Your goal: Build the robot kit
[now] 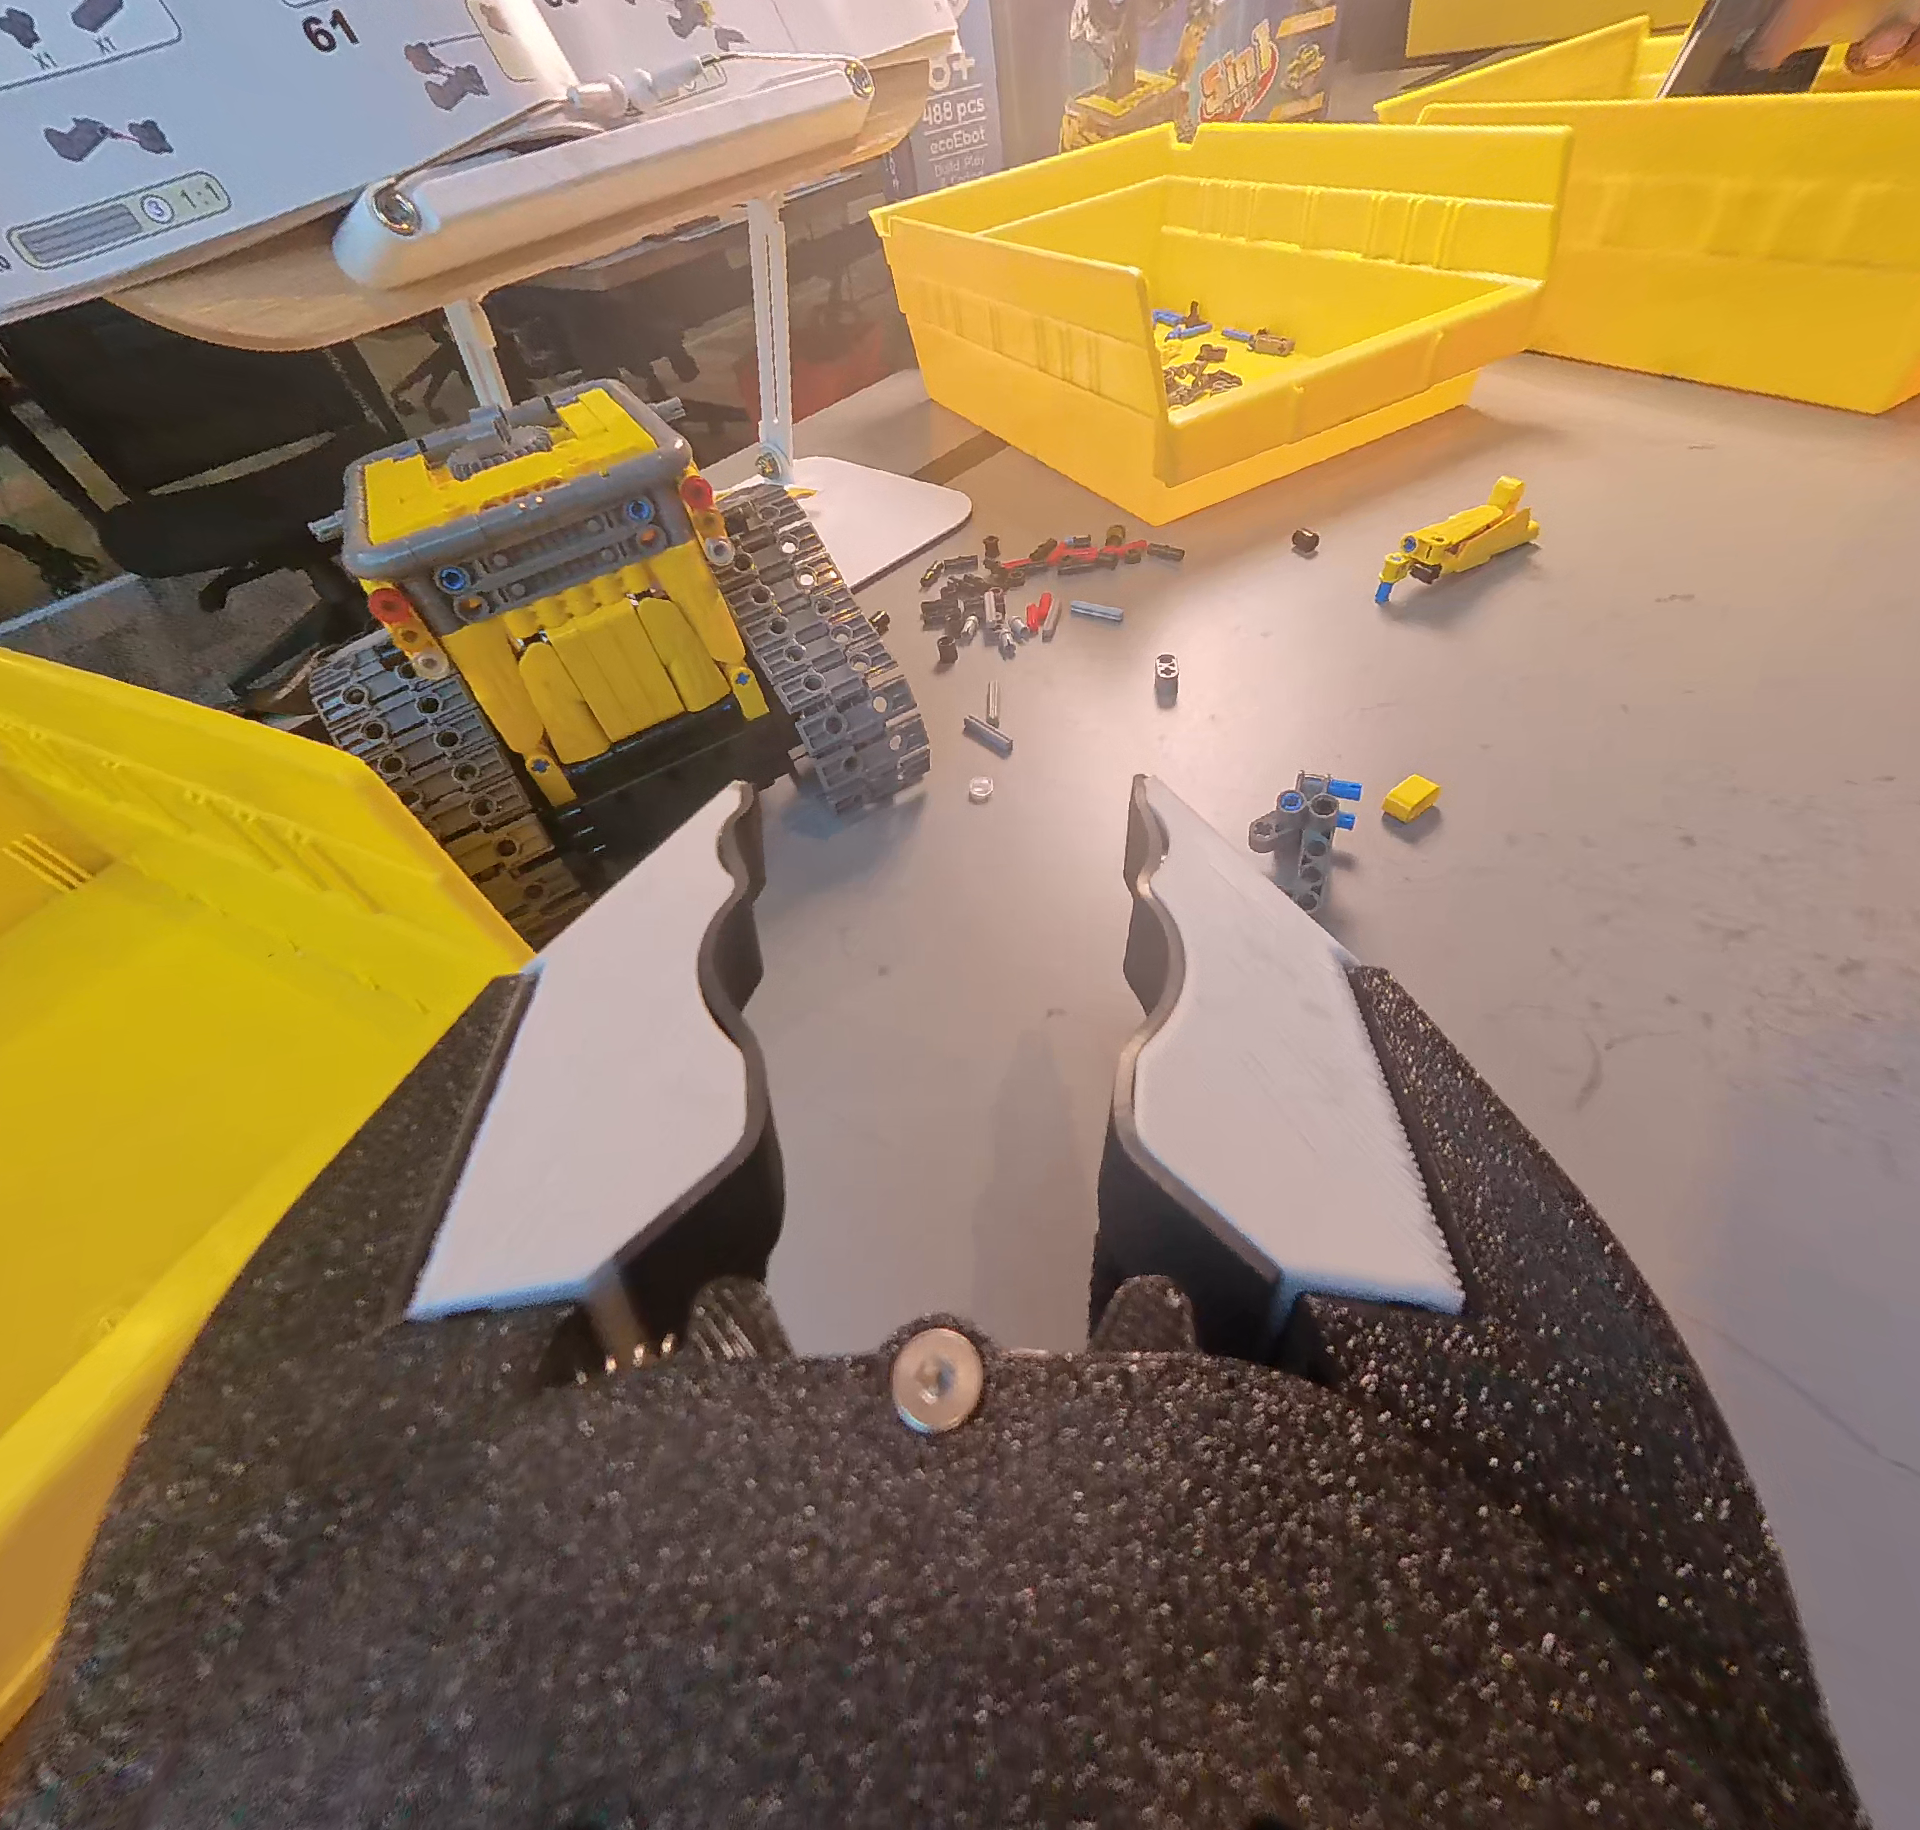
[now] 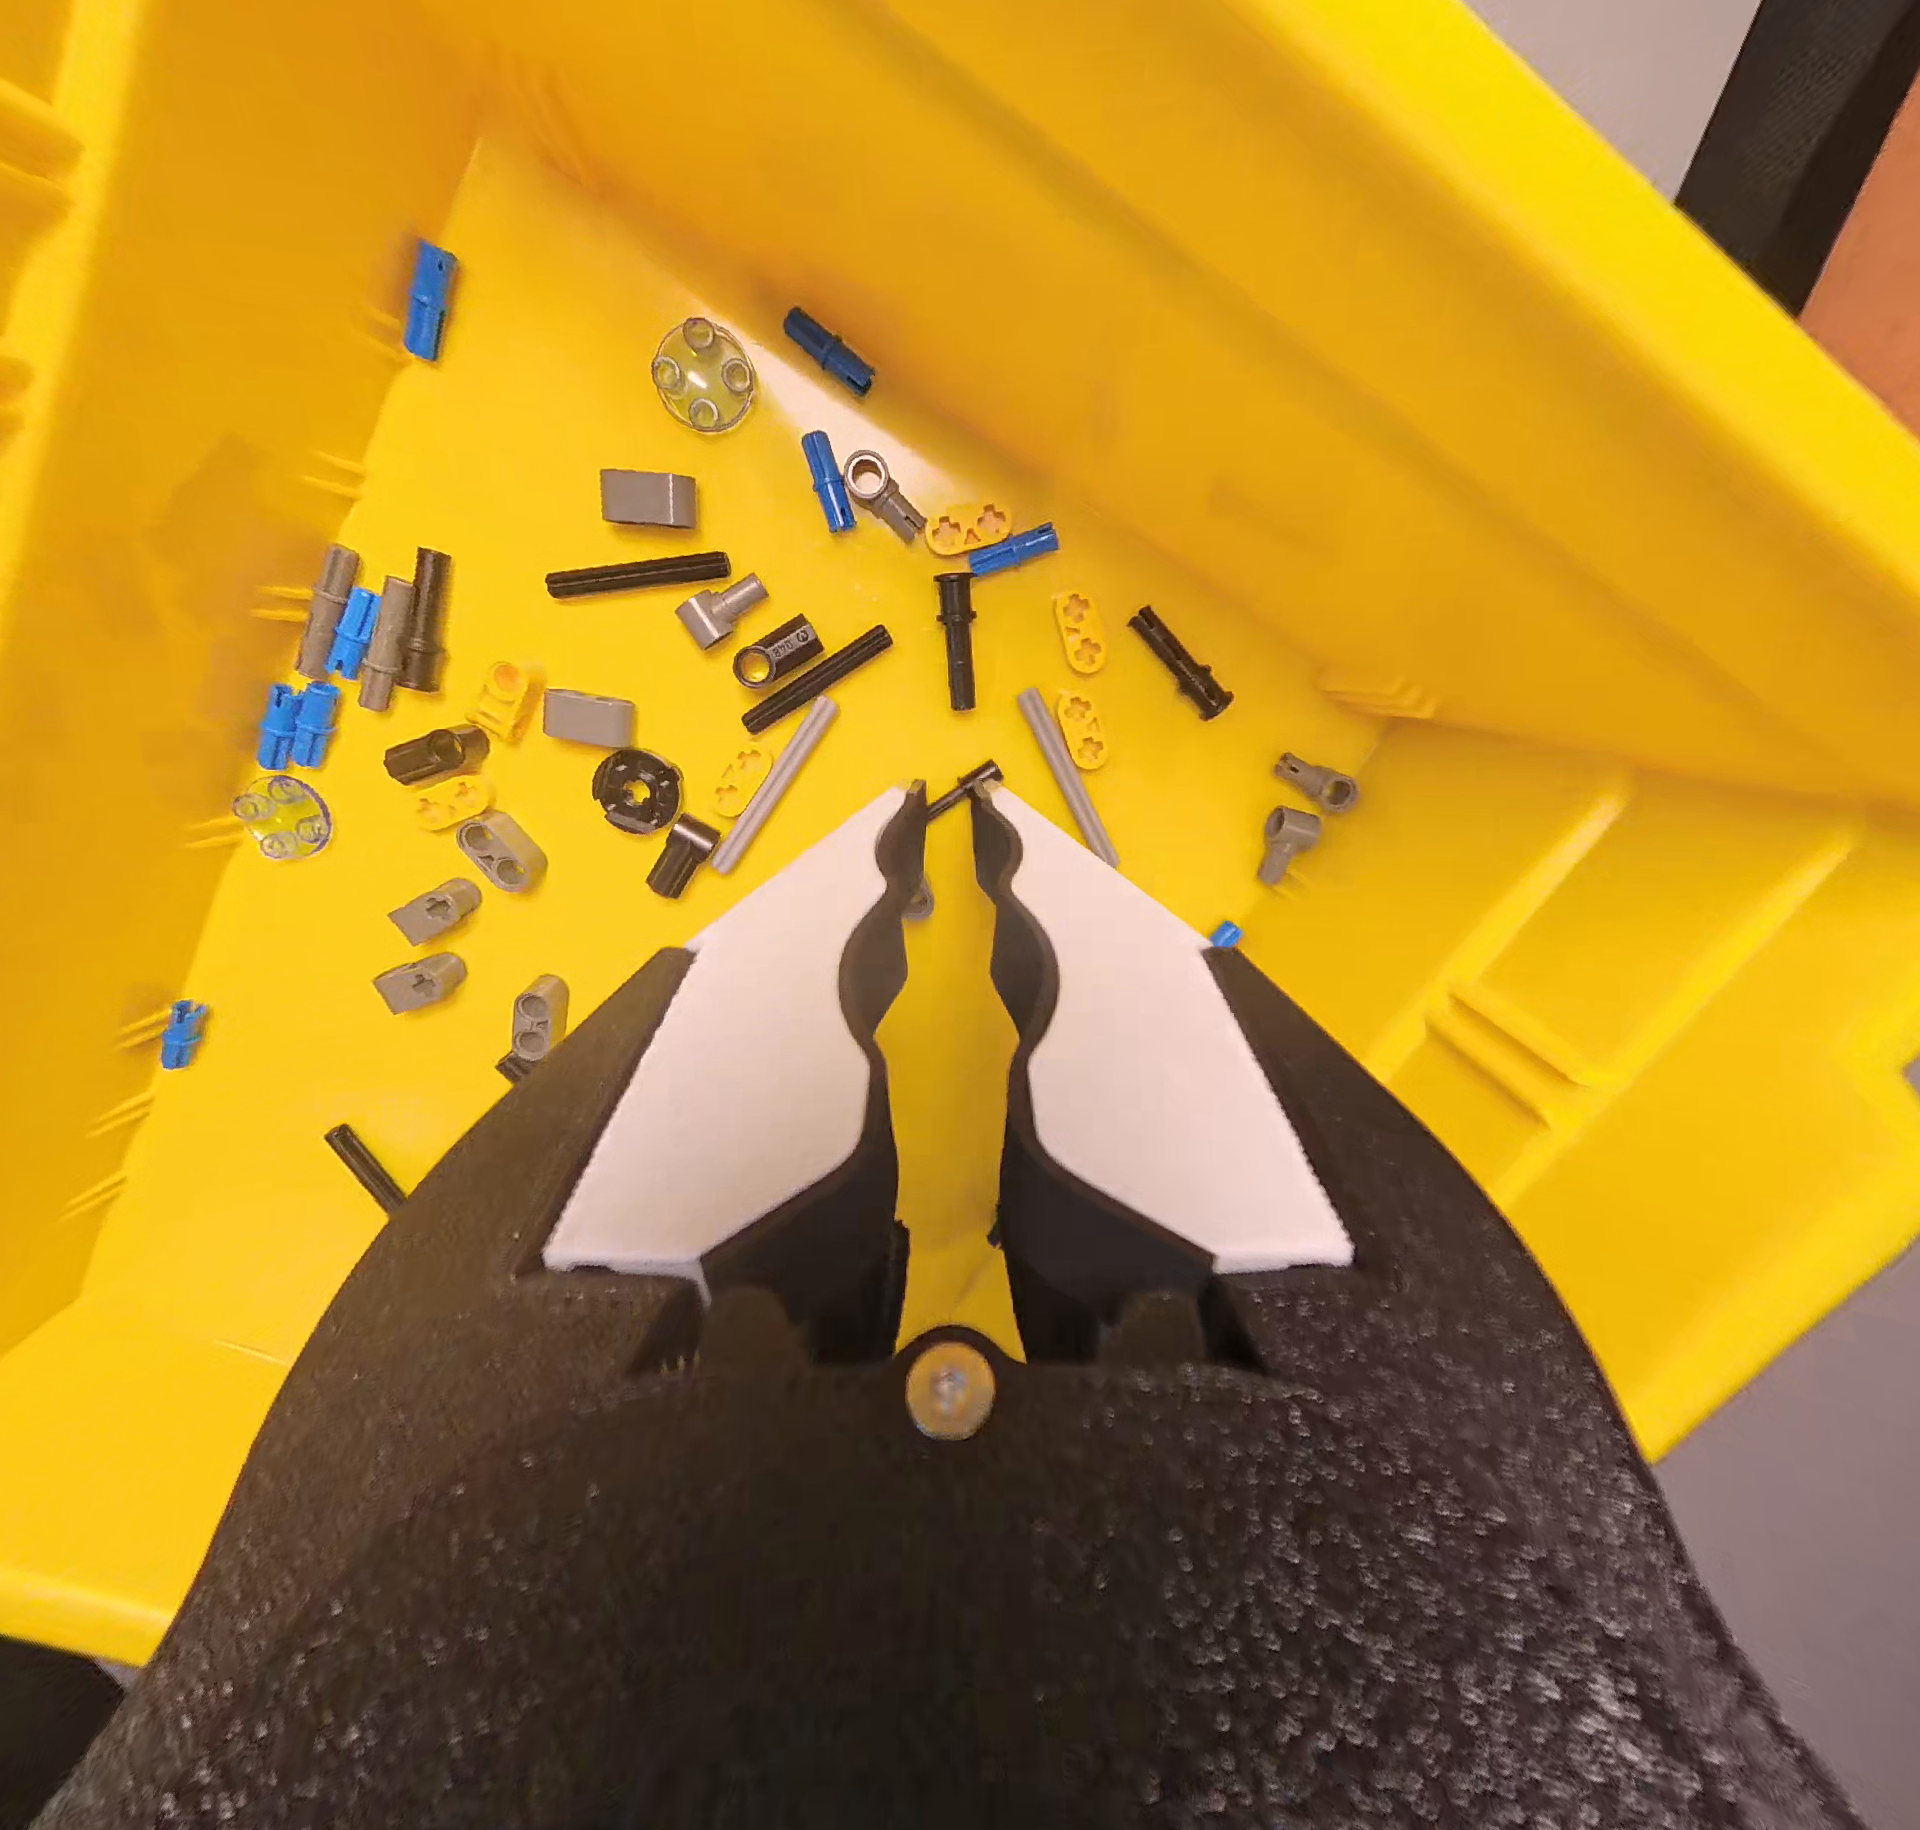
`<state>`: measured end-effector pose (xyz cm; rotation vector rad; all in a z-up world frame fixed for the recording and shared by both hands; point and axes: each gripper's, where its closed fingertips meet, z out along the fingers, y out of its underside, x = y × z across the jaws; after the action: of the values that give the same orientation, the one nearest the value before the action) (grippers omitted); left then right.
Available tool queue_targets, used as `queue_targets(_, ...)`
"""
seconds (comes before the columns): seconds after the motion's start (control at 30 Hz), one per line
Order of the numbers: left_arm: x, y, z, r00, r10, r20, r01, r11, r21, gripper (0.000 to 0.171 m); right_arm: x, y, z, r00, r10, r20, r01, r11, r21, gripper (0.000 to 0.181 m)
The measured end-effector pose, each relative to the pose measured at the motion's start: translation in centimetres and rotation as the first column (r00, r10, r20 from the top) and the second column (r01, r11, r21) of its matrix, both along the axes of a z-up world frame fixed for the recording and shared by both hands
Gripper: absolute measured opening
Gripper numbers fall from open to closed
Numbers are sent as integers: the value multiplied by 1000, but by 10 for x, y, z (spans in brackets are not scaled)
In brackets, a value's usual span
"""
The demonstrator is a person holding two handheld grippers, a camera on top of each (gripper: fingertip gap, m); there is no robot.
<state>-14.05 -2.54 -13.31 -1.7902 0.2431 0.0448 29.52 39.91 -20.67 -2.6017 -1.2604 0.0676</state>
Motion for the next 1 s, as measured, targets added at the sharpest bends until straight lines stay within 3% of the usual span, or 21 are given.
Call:
queue_targets(0.53,-1,-2,-4,1000,-4,-12,4,1000,-22,68,5,3,-3,999,-47,-27,47,999,-8,4)
queue_targets(0.63,0,-3,-4,1000,-6,-13,6,1000,-24,68,-6,-2,6,995,-25,-100,24,1000,-13,4)
queue_targets(0.7,0,-3,-4,1000,-7,-12,6,1000,-25,68,-27,-9,31,974,28,-224,-24,1000,19,4)
queue_targets(0.8,0,-3,-4,1000,-3,-9,3,1000,-25,69,-82,-52,95,874,229,-429,-192,973,130,4)
queue_targets(0.9,-1,-2,-4,1000,1,1,-1,1000,-27,71,-141,-135,153,703,482,-523,-397,876,273,4)
queue_targets(1.0,1,-2,-4,1000,-2,-2,2,1000,-30,72,-188,-219,162,568,654,-499,-565,751,342,4)
